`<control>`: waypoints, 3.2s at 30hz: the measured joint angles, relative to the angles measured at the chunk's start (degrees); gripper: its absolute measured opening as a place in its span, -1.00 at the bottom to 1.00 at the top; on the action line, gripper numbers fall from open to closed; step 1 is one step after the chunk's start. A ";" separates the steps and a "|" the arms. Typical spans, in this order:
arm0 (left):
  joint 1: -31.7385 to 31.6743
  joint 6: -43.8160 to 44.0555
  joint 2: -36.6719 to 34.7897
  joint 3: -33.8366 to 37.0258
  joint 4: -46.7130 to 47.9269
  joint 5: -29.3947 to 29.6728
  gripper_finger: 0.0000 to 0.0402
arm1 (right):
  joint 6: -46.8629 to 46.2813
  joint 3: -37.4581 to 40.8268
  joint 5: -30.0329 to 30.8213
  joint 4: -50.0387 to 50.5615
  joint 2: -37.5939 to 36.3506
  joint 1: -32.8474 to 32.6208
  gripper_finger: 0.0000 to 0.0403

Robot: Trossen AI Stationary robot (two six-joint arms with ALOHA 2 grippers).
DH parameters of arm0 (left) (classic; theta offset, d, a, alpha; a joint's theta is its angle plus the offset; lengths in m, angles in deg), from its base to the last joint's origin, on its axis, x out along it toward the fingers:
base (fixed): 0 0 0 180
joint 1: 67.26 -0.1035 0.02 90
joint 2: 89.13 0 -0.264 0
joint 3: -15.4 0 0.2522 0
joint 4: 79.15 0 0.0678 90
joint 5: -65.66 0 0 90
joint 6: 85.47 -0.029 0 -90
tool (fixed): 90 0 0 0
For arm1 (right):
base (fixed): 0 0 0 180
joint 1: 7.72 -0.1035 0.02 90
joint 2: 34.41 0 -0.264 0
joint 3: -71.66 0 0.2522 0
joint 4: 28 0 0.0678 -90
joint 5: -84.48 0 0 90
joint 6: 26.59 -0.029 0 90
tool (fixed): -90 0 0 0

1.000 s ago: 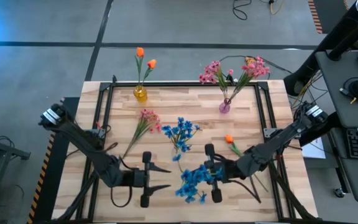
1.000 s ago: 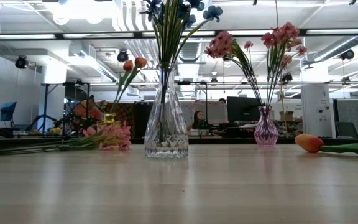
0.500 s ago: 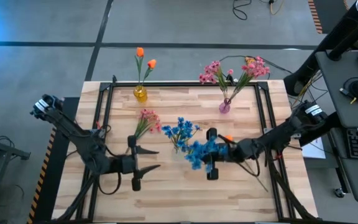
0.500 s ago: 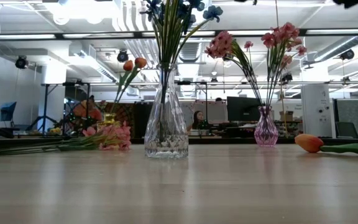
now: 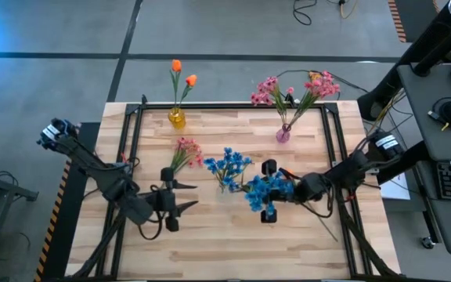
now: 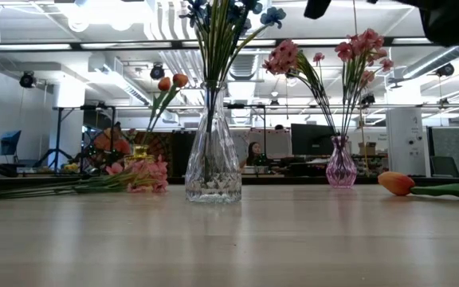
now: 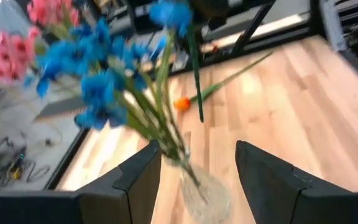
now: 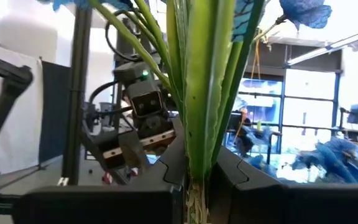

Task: Sort flowers into vase by color
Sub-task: Put the blue flowers into the transparent vase

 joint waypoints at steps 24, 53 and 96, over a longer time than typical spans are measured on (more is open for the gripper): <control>-3.08 1.40 1.68 0.07 2.20 0.00 -0.06 | 3.36 -0.55 0.02 -2.07 2.26 2.53 -0.87; -3.81 1.42 1.70 0.07 2.53 -0.02 -0.05 | 4.58 -2.45 0.61 -3.23 6.61 2.93 -0.87; -3.90 1.44 1.70 0.07 2.55 -0.15 -0.05 | 1.92 -3.41 5.10 1.84 6.61 2.92 -0.53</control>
